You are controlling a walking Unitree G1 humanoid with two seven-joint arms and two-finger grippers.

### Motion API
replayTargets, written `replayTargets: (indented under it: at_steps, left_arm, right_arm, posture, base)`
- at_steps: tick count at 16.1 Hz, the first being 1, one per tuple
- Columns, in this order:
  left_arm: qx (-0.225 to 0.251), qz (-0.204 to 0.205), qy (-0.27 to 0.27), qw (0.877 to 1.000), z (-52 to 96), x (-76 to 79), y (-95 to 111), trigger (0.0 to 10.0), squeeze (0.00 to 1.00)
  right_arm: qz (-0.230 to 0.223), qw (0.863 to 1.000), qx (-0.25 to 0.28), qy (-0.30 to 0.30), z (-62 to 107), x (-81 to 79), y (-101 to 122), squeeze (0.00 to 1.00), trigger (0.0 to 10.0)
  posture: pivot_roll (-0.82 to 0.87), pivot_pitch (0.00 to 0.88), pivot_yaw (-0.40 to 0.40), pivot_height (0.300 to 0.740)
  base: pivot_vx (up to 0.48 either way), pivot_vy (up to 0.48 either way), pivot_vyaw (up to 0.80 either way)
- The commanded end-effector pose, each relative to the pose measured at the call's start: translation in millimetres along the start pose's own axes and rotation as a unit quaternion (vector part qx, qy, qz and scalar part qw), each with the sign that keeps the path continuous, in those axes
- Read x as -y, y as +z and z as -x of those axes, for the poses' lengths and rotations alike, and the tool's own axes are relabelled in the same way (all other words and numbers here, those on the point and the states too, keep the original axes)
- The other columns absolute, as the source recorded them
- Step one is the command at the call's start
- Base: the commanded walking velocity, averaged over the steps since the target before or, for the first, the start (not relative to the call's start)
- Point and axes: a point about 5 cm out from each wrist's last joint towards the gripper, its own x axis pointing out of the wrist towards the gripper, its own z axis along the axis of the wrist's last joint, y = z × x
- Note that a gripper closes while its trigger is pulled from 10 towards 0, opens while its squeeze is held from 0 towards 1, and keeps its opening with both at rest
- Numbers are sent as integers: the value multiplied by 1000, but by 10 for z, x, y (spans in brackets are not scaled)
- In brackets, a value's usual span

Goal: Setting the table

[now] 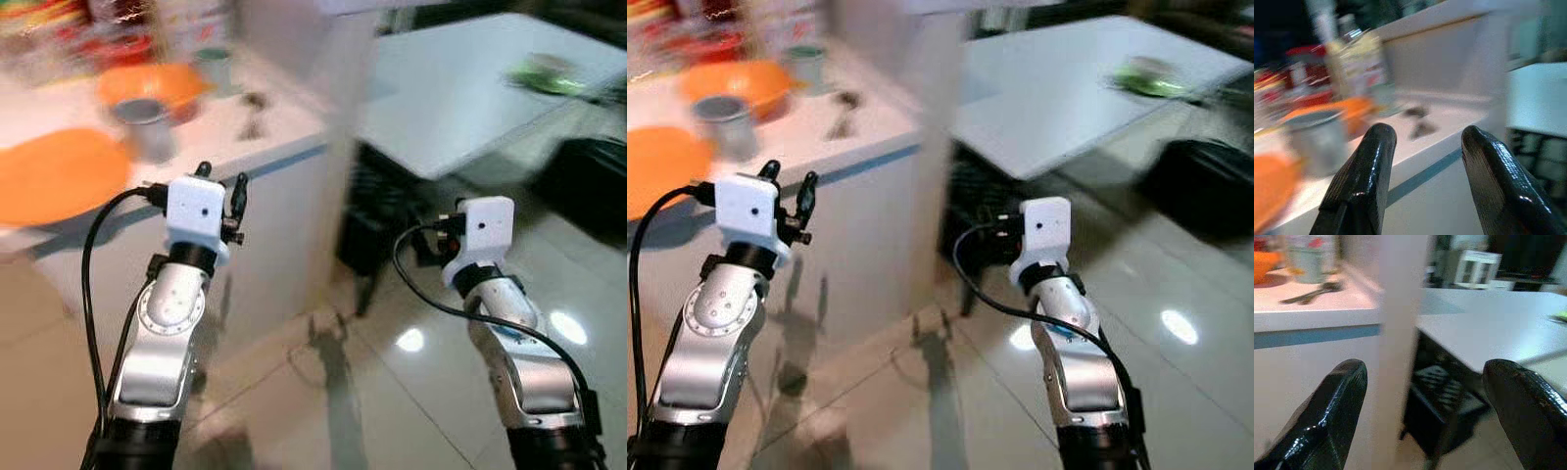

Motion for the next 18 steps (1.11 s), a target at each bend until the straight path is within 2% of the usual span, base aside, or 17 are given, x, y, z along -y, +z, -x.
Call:
replayTargets:
  at_steps: [1,4,8,15,18]
  left_arm:
    - [-8,-3,3,1000,13,-34,-21,10000,0]
    - [-11,-4,6,1000,22,-48,-30,10000,0]
    - [-10,5,0,1000,14,-30,-26,10000,0]
    - [-15,28,-17,999,33,65,-27,10000,0]
    - [-31,43,-24,998,43,107,-56,10000,0]
  right_arm:
    - [3,1000,4,10,-13,-42,29,0,10000]
    - [8,1000,2,19,-21,-69,18,0,10000]
    - [-11,1000,1,19,-7,-60,0,0,10000]
    - [-13,999,0,30,4,-76,-10,0,10000]
    - [-8,999,-1,36,12,-83,-16,0,10000]
  posture:
    - [37,0,-68,740]
    - [40,0,-70,740]
    - [38,0,-69,740]
    - [38,0,-74,740]
    - [34,0,-75,740]
  base:
    - [364,0,800]
    - [365,0,800]
    - [363,0,0]
    - [362,0,0]
    - [350,0,0]
